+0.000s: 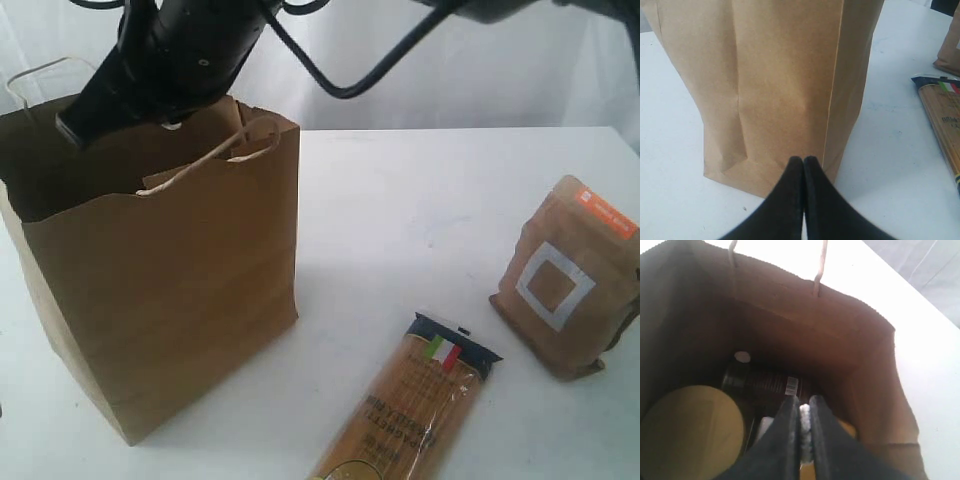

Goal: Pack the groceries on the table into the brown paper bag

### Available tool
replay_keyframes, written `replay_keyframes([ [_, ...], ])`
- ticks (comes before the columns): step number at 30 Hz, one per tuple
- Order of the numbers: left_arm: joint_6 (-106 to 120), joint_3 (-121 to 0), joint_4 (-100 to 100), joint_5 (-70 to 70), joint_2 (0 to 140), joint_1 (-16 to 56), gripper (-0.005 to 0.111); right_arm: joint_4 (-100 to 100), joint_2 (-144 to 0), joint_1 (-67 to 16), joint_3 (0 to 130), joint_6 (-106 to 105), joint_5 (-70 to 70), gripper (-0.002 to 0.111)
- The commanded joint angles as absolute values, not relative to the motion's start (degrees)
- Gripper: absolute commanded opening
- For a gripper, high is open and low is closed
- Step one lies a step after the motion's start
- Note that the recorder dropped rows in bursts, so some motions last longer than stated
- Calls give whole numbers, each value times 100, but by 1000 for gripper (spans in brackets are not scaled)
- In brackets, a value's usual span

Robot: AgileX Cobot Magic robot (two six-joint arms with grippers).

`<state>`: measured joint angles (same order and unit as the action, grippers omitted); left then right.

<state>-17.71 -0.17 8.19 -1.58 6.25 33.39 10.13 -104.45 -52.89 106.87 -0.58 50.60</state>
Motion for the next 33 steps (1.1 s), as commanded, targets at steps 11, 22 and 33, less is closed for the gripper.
replay_keyframes([
  [11,-1802,0,814,-135,595,3328,0,970,-10468,-5249,10889,-130,5022,63],
  [22,-1802,0,814,-135,595,3328,0,1943,-9556,-5249,10878,127,5462,63],
  [33,-1802,0,814,-135,595,3328,0,3297,-8508,-5105,10855,589,6368,63],
])
